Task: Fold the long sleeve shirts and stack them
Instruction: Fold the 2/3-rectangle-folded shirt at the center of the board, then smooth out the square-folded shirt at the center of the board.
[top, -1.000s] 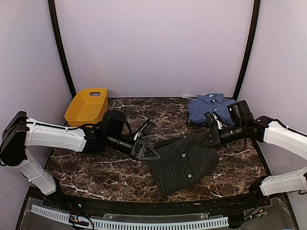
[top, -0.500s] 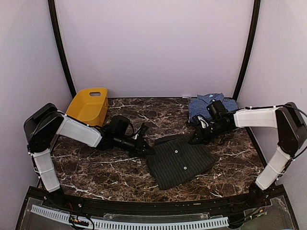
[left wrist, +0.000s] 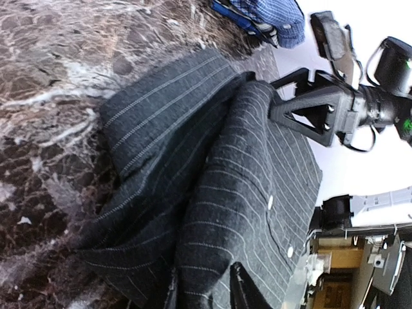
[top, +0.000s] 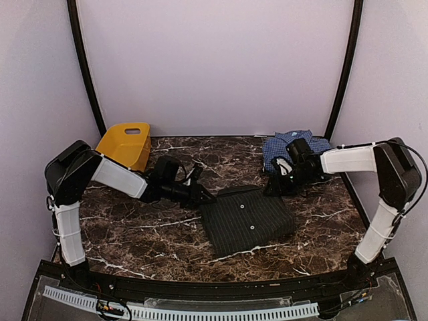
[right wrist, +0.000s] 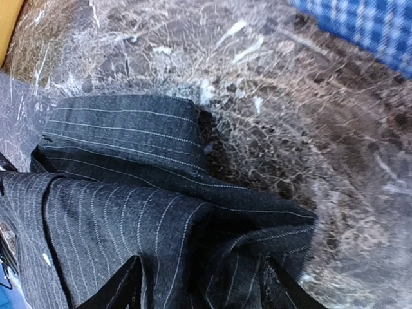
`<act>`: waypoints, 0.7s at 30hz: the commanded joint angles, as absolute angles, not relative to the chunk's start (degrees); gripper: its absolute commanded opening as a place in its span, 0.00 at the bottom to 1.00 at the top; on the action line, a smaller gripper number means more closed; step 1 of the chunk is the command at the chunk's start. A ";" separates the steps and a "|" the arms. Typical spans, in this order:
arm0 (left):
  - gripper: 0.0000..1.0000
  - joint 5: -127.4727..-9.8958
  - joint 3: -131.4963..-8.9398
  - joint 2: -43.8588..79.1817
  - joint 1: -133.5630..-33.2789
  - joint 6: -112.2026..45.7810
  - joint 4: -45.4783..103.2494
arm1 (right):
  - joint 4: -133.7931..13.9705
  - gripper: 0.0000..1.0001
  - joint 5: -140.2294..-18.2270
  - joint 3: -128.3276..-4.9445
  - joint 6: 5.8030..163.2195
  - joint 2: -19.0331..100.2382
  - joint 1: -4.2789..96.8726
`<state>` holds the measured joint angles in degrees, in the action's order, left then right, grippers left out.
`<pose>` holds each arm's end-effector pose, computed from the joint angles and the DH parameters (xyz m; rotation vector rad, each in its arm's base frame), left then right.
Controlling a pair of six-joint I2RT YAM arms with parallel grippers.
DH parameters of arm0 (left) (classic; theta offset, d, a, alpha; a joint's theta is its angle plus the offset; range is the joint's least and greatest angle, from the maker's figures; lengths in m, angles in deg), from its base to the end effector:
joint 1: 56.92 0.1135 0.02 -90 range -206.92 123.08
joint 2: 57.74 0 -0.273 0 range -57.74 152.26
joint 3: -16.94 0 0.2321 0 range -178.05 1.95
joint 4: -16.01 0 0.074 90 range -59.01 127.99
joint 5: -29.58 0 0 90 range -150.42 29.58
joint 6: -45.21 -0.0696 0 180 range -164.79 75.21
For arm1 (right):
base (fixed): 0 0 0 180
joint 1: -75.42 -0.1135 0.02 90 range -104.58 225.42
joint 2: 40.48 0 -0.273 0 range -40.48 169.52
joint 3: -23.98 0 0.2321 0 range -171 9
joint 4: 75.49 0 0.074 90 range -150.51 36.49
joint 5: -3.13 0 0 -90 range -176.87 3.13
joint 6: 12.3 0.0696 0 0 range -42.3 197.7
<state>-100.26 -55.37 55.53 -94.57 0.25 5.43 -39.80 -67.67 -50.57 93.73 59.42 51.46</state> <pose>0.2998 -0.2876 0.1477 0.3335 2.3628 -1.5199 0.3054 0.1608 0.1608 -0.3047 2.6883 0.6683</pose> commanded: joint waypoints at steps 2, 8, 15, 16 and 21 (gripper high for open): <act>0.30 -94.58 -56.98 54.39 -94.54 -3.99 10.54 | -40.54 0.59 -73.51 -48.46 92.87 49.89 51.32; 0.36 -84.37 -56.62 48.50 -94.53 -9.84 17.27 | -40.25 0.58 -73.77 -43.93 94.03 39.82 47.50; 0.46 -83.66 -53.09 41.64 -94.86 -12.36 15.39 | -43.84 0.54 -67.68 -36.07 98.45 35.52 42.05; 0.47 -84.44 -52.04 41.30 -95.21 -12.14 13.47 | -45.02 0.54 -67.03 -34.55 99.04 35.46 41.97; 0.48 -89.40 -49.76 41.86 -98.40 -10.51 7.76 | -48.66 0.53 -67.38 -29.16 101.18 38.10 41.95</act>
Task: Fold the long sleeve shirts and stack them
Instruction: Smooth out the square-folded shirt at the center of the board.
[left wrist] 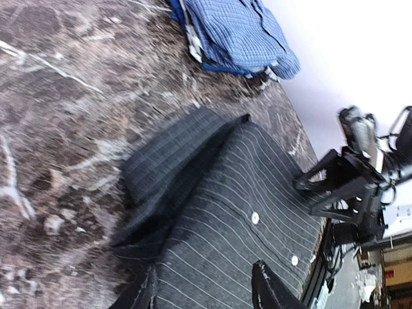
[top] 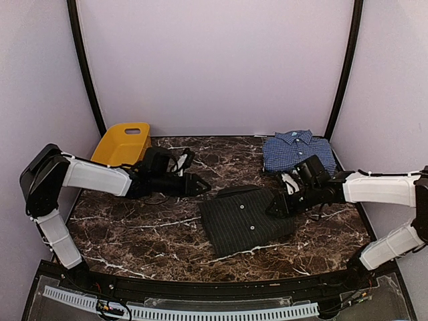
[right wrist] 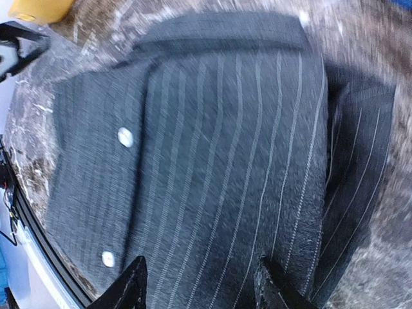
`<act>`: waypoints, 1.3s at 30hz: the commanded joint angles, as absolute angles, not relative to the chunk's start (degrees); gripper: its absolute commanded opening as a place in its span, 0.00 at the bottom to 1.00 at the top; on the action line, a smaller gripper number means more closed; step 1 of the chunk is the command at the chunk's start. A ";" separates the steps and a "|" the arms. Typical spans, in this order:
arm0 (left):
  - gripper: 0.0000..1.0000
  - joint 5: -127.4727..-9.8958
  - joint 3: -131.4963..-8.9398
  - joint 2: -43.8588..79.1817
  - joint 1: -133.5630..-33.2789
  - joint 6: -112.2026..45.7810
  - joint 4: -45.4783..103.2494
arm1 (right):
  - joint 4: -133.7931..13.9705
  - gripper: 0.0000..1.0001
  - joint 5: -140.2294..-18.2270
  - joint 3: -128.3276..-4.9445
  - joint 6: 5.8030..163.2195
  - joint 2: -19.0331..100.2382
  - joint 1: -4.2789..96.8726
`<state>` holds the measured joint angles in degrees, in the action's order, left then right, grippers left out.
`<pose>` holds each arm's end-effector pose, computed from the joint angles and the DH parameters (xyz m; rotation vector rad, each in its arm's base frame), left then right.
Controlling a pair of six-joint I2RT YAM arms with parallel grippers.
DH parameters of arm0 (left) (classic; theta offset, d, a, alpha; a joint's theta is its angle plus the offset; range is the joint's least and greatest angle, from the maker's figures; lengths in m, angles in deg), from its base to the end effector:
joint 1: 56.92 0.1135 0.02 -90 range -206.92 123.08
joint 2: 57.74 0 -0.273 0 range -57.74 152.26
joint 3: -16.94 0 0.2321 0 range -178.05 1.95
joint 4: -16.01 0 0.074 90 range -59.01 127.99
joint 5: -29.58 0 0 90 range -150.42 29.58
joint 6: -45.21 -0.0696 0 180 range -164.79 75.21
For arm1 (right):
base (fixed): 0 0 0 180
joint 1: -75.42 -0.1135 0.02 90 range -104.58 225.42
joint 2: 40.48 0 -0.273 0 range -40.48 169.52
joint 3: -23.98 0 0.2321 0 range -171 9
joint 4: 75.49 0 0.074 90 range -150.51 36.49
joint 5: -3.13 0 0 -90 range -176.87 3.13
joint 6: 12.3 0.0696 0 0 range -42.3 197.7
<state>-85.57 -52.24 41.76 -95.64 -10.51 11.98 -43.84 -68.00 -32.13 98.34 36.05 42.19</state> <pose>0.2844 -0.2659 0.2049 0.3892 2.1827 -1.2055 0.2051 0.1613 0.1877 -0.4304 2.5545 0.7857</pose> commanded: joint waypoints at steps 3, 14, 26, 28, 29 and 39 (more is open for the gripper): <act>0.49 -90.21 -50.26 44.65 -100.14 -10.08 6.05 | -50.03 0.53 -68.82 -26.69 102.85 40.26 42.08; 0.48 -84.34 -50.62 53.17 -101.49 -9.89 5.31 | -55.20 0.56 -74.47 -19.62 104.14 43.02 41.97; 0.55 -80.80 -52.70 45.48 -101.29 -16.26 10.43 | -47.76 0.59 -75.07 -25.73 102.39 28.53 40.67; 0.60 -80.41 -53.32 43.74 -100.72 -16.87 12.72 | -47.63 0.59 -74.96 -27.78 102.42 29.06 39.73; 0.61 -80.48 -53.41 43.23 -100.19 -16.74 13.85 | -47.67 0.60 -75.36 -28.78 102.40 29.69 39.17; 0.99 -88.97 -46.89 36.28 -91.83 -6.87 9.11 | -52.09 0.60 -76.97 -40.78 101.64 45.88 33.59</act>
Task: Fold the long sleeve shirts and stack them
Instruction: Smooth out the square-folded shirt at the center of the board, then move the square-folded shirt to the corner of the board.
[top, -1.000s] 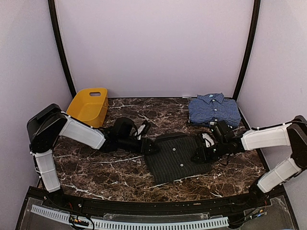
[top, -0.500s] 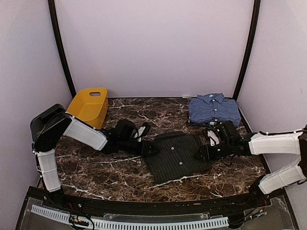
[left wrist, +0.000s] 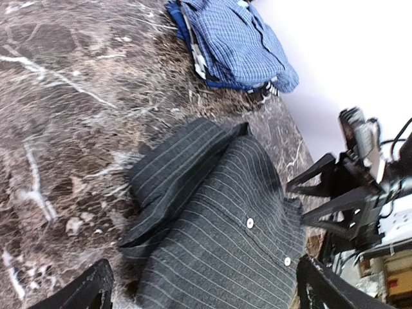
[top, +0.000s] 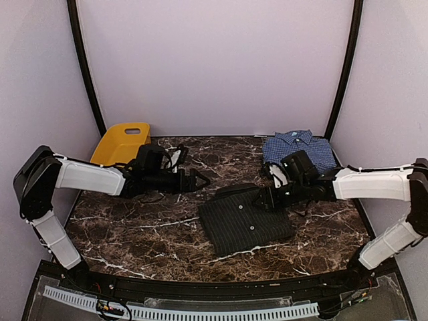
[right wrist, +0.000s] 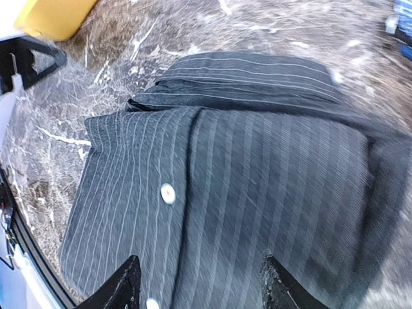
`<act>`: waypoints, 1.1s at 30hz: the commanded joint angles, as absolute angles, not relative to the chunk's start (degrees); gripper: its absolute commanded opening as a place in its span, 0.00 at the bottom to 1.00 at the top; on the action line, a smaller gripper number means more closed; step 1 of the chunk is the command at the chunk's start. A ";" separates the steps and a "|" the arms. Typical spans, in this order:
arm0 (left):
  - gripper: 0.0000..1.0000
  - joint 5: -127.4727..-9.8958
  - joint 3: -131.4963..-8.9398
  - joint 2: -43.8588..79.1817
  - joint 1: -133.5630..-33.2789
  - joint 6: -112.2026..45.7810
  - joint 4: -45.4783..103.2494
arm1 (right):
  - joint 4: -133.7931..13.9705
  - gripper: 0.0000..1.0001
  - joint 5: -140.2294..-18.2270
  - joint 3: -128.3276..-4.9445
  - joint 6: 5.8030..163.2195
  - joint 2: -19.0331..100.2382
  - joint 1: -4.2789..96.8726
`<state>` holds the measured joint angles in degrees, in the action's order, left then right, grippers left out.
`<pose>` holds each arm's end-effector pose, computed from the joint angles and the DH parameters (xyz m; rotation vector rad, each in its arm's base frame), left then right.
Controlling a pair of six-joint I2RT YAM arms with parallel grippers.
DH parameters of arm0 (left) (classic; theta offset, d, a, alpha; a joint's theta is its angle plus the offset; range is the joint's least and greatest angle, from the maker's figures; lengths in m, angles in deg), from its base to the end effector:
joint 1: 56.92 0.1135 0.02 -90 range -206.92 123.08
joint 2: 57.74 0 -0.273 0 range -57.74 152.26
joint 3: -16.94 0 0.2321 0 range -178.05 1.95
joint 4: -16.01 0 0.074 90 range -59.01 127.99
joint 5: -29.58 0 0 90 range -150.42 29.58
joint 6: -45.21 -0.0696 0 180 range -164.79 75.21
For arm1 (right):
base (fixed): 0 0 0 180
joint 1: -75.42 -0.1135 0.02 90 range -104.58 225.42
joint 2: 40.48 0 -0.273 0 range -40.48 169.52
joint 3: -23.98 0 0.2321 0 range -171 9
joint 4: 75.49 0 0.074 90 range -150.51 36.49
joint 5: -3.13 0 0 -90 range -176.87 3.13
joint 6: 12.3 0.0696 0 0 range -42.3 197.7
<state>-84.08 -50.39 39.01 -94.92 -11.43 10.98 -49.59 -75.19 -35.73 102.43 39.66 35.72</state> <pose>0.2820 -0.2558 0.2137 0.3773 2.1379 -1.1749 0.2133 0.1954 0.1986 -0.4269 2.4633 0.7497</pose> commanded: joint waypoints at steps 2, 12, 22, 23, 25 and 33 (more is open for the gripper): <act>0.99 -91.51 -45.33 35.46 -90.48 -5.14 7.55 | -51.84 0.60 -77.65 -43.41 101.57 50.97 32.81; 0.99 -88.89 -42.60 28.17 -88.30 -7.16 14.20 | -54.13 0.59 -68.25 -52.56 92.82 67.59 27.13; 0.99 -90.05 -36.16 19.20 -85.94 -9.55 21.05 | -48.16 0.58 -59.61 -60.41 74.81 74.41 20.54; 0.99 -89.89 -35.94 19.15 -85.93 -10.07 22.75 | -48.04 0.58 -59.31 -60.18 73.89 73.56 20.50; 0.99 -90.05 -35.87 19.69 -85.93 -11.67 24.48 | -47.69 0.60 -58.86 -59.15 71.96 70.90 20.49; 0.99 -94.08 -40.91 30.36 -85.93 -18.40 27.89 | -42.58 0.64 -59.09 -55.45 70.93 61.10 20.49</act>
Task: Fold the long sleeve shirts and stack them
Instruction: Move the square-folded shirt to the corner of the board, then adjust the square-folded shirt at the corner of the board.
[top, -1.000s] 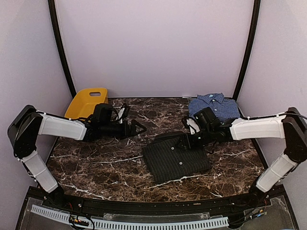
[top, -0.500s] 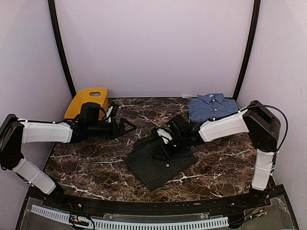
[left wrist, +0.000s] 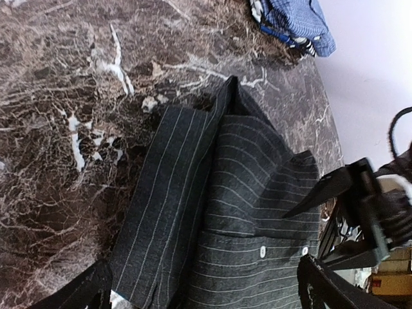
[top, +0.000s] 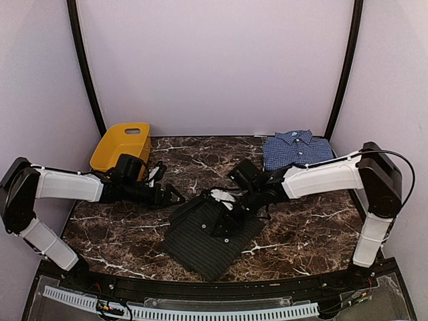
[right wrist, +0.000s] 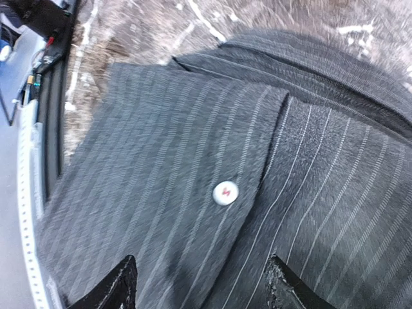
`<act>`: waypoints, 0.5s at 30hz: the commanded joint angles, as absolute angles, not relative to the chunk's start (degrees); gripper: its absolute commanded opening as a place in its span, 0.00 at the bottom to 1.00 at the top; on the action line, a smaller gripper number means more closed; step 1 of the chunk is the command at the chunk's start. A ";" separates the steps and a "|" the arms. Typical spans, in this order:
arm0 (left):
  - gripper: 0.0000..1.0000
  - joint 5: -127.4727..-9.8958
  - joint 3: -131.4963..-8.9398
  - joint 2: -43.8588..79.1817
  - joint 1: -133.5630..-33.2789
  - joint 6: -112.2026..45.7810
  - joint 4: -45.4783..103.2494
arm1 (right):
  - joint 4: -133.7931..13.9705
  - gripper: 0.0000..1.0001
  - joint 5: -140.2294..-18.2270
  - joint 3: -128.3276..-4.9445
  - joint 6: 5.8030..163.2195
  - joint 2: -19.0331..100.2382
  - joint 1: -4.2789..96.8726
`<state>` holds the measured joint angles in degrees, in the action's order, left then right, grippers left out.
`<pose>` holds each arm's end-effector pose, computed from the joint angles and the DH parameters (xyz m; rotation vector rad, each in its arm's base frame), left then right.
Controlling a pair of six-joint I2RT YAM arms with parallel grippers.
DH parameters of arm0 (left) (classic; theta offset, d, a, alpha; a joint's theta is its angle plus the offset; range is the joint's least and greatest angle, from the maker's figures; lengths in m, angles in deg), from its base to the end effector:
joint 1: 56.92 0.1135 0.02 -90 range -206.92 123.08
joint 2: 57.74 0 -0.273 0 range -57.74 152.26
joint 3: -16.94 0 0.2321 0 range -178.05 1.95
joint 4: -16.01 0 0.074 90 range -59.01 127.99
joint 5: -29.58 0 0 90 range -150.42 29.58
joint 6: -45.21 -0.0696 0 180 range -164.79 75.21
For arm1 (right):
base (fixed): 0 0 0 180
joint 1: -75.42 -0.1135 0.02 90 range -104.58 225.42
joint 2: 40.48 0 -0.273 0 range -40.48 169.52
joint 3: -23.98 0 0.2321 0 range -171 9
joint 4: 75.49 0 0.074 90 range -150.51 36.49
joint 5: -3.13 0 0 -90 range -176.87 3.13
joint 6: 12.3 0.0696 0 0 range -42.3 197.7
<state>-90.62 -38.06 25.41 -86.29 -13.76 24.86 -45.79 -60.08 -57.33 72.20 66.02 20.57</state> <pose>0.2436 -0.1773 0.1943 0.2816 2.3507 -1.1356 0.1965 0.3336 0.1651 -1.4926 2.1731 0.9161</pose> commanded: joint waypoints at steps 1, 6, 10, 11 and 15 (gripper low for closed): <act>0.99 -94.52 -41.90 31.39 -85.93 -18.50 27.64 | -42.69 0.64 -58.80 -54.78 71.80 59.84 20.49; 0.98 -93.80 -43.84 36.29 -85.93 -19.44 24.78 | -45.80 0.61 -58.33 -48.20 76.82 56.02 20.13; 0.98 -94.48 -47.97 41.07 -85.93 -22.22 26.13 | -49.08 0.58 -58.73 -44.16 81.73 55.39 19.25; 0.97 -95.19 -48.63 43.07 -85.93 -22.69 26.58 | -49.47 0.56 -59.36 -43.67 82.75 55.63 18.92; 0.95 -99.61 -51.55 47.97 -85.93 -24.55 28.19 | -50.74 0.53 -62.54 -42.29 86.27 56.20 17.95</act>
